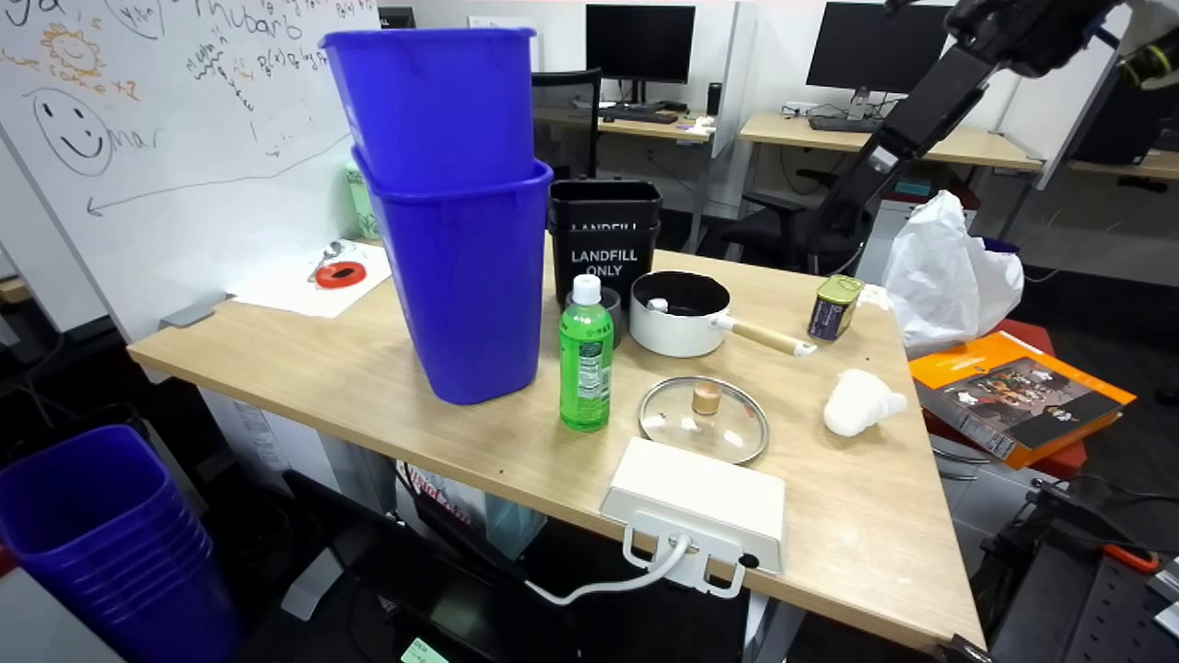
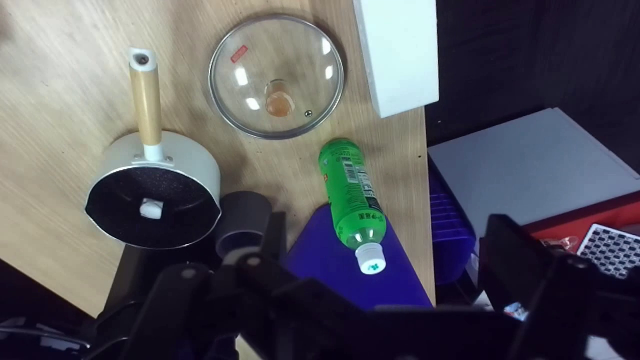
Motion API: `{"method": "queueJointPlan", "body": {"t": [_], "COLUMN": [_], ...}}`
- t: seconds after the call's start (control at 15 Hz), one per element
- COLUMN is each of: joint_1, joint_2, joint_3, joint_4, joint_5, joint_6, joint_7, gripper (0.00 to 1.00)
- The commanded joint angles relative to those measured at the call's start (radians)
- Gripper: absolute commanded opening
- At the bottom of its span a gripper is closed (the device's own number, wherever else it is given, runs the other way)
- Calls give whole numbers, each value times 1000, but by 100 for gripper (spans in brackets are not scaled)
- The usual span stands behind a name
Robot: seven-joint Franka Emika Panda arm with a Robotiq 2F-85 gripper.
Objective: Move the green bottle to the right
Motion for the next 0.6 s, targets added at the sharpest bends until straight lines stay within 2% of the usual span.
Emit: {"method": "queueJointPlan", "body": {"t": [0.0,0.27,0.53], "joint_1": [45,142,289], "joint_2": [124,287,437], "joint_3": [-26,-58,-92], "joint_4": [42,87,152], "joint_5": [19,88,241], "joint_6": [100,288,458], "joint_7": [-111,-208,-290], "gripper": [100,100,100]}}
